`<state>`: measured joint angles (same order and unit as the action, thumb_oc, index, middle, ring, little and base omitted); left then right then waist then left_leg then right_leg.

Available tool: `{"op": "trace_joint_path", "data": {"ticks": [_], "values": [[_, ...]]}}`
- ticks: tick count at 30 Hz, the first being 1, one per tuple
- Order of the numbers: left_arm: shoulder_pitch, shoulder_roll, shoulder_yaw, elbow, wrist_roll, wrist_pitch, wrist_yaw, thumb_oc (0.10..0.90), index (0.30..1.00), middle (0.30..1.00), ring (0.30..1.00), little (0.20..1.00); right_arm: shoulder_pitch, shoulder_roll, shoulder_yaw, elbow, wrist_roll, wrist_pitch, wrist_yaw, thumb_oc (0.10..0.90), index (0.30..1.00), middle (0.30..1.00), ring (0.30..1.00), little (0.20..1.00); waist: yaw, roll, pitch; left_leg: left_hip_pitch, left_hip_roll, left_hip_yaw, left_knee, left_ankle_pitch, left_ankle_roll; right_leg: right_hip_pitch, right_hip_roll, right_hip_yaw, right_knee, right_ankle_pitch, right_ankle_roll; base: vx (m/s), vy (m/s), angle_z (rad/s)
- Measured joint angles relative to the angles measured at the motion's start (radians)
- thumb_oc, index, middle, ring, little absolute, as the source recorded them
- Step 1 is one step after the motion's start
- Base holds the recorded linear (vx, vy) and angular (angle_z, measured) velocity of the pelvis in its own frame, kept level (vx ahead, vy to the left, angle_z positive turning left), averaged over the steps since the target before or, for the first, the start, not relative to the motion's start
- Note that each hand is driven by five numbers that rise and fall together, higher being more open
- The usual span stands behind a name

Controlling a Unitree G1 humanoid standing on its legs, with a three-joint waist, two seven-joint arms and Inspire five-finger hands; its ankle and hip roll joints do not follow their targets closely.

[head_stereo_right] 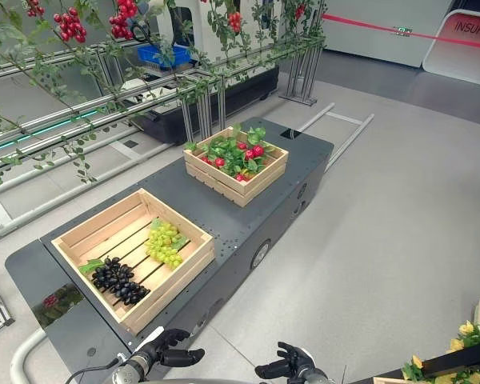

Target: Pick up the fruits from the basket on one side to the basket on the other side

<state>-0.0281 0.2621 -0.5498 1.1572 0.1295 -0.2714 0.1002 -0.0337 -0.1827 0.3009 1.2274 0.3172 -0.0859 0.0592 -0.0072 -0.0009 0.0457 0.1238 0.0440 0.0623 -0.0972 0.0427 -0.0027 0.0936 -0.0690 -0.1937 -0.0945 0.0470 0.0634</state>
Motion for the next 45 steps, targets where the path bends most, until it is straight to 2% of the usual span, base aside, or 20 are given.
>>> {"op": "trace_joint_path", "data": {"ticks": [6, 13, 16, 20, 26, 28, 31, 33, 35, 37, 39, 43, 45], "values": [[0.002, 0.0, 0.0, 0.0, 0.0, 0.01, -0.018, 0.8, 0.9, 0.9, 0.9, 0.9, 0.001, 0.0, 0.0, -0.006, -0.006, 0.0, 0.0, 0.8, 0.9, 0.9, 0.9, 0.9, -0.004, 0.002, -0.001, -0.002, 0.0, 0.001, 0.0, -0.001, 0.0, 0.001, 0.0, 0.001, 0.0, 0.0, 0.0, 0.03, -0.002, -0.01], [0.001, -0.003, -0.001, 0.0, 0.008, 0.073, -0.019, 0.8, 0.9, 0.9, 0.9, 0.9, 0.0, 0.0, 0.001, -0.006, -0.01, 0.0, 0.0, 0.8, 0.9, 0.9, 0.9, 0.9, -0.005, 0.003, -0.004, -0.002, 0.001, 0.001, 0.0, -0.002, 0.0, 0.002, 0.001, 0.004, 0.0, 0.0, 0.0, 0.0, 0.0, 0.0], [-0.004, -0.008, 0.0, 0.002, 0.014, 0.13, -0.017, 0.8, 0.9, 0.9, 0.9, 0.9, -0.004, -0.002, 0.024, -0.007, -0.018, 0.0, -0.001, 0.8, 0.9, 0.9, 0.9, 0.9, -0.005, 0.002, -0.005, -0.002, 0.001, 0.001, 0.0, -0.001, 0.002, 0.002, 0.001, 0.002, 0.0, 0.0, 0.0, 0.03, -0.003, 0.0], [-0.006, -0.009, 0.008, 0.014, 0.016, 0.13, -0.016, 0.8, 0.9, 0.9, 0.9, 0.9, -0.005, -0.001, 0.029, -0.008, -0.036, 0.0, -0.001, 0.8, 0.9, 0.9, 0.9, 0.9, -0.004, -0.001, -0.007, 0.001, 0.001, 0.0, 0.0, -0.001, 0.002, 0.005, 0.001, 0.001, 0.0, 0.0, 0.0, 0.01, -0.001, 0.0], [-0.004, 0.006, -0.048, -0.015, 0.117, -0.016, 0.071, 0.8, 0.9, 0.9, 0.9, 0.9, -0.007, -0.002, 0.034, -0.009, -0.035, 0.015, -0.001, 0.8, 0.9, 0.9, 0.9, 0.9, -0.003, -0.002, -0.008, 0.002, 0.001, -0.003, 0.0, 0.0, 0.001, 0.008, 0.001, 0.0, 0.0, 0.0, -0.001, 0.01, 0.003, 0.0], [0.007, 0.022, -0.053, -0.082, 0.131, -0.097, 0.14, 0.8, 0.9, 0.9, 0.9, 0.9, -0.007, -0.004, 0.034, -0.016, -0.032, 0.02, -0.001, 0.8, 0.9, 0.9, 0.9, 0.9, -0.003, -0.005, -0.003, 0.002, 0.001, -0.005, 0.0, 0.0, 0.001, 0.009, 0.001, -0.001, 0.0, 0.0, -0.001, 0.04, 0.032, 0.02], [0.019, 0.056, -0.047, -0.224, 0.127, -0.15, 0.198, 0.8, 0.9, 0.9, 0.9, 0.9, -0.007, -0.007, 0.033, -0.02, -0.017, 0.028, 0.0, 0.8, 0.9, 0.9, 0.9, 0.9, 0.002, -0.008, 0.002, 0.003, 0.001, -0.01, 0.0, 0.001, 0.001, 0.012, 0.001, -0.005, 0.0, 0.0, -0.001, 0.02, 0.037, 0.04], [0.023, 0.084, 0.011, -0.383, 0.088, -0.193, 0.251, 0.8, 0.9, 0.9, 0.9, 0.9, 0.004, -0.018, 0.03, -0.057, 0.031, 0.03, 0.0, 0.8, 0.9, 0.9, 0.9, 0.9, 0.009, -0.008, 0.018, 0.006, 0.001, -0.019, 0.0, 0.001, 0.0, 0.019, 0.001, -0.009, 0.0, 0.0, -0.001, 0.02, 0.086, 0.06], [0.028, 0.107, 0.059, -0.471, 0.09, -0.194, 0.262, 0.8, 0.9, 0.9, 0.9, 0.9, 0.018, -0.029, 0.026, -0.091, 0.047, 0.035, 0.0, 0.8, 0.9, 0.9, 0.9, 0.9, 0.013, -0.006, 0.021, 0.005, 0.001, -0.025, -0.001, 0.002, -0.001, 0.02, 0.002, -0.012, 0.0, -0.001, -0.002, 0.01, 0.117, 0.08], [0.03, 0.163, 0.142, -0.577, 0.102, -0.198, 0.344, 0.8, 0.9, 0.9, 0.9, 0.9, 0.044, -0.063, 0.026, -0.174, 0.047, 0.035, 0.0, 0.8, 0.9, 0.9, 0.9, 0.9, 0.023, 0.006, 0.032, 0.005, 0.001, -0.028, 0.0, 0.002, -0.001, 0.021, 0.002, -0.016, 0.0, -0.002, -0.003, 0.03, 0.167, 0.05], [0.025, 0.2, 0.217, -0.612, 0.104, -0.18, 0.386, 0.8, 0.9, 0.9, 0.9, 0.9, 0.042, -0.079, 0.025, -0.192, 0.049, 0.034, 0.001, 0.8, 0.9, 0.9, 0.9, 0.9, 0.025, 0.017, 0.039, 0.005, 0.001, -0.031, 0.0, 0.002, -0.001, 0.023, 0.0, -0.028, 0.0, -0.003, -0.002, 0.05, 0.165, 0.08], [-0.015, 0.329, 0.327, -0.615, 0.112, -0.076, 0.409, 0.8, 0.9, 0.9, 0.9, 0.9, 0.042, -0.1, 0.021, -0.21, 0.085, 0.032, 0.004, 0.8, 0.9, 0.9, 0.9, 0.9, 0.027, 0.036, 0.054, 0.008, -0.002, -0.037, 0.0, 0.003, -0.003, 0.034, -0.006, -0.044, 0.0, -0.006, 0.001, 0.06, 0.233, 0.13], [-0.05, 0.395, 0.333, -0.603, 0.133, -0.02, 0.407, 0.8, 0.9, 0.9, 0.9, 0.9, 0.043, -0.103, 0.022, -0.213, 0.086, 0.026, 0.006, 0.8, 0.9, 0.9, 0.9, 0.9, 0.027, 0.043, 0.059, 0.016, -0.01, -0.038, 0.0, 0.006, -0.005, 0.044, -0.016, -0.063, 0.004, -0.01, 0.009, 0.11, 0.292, 0.19]]}}
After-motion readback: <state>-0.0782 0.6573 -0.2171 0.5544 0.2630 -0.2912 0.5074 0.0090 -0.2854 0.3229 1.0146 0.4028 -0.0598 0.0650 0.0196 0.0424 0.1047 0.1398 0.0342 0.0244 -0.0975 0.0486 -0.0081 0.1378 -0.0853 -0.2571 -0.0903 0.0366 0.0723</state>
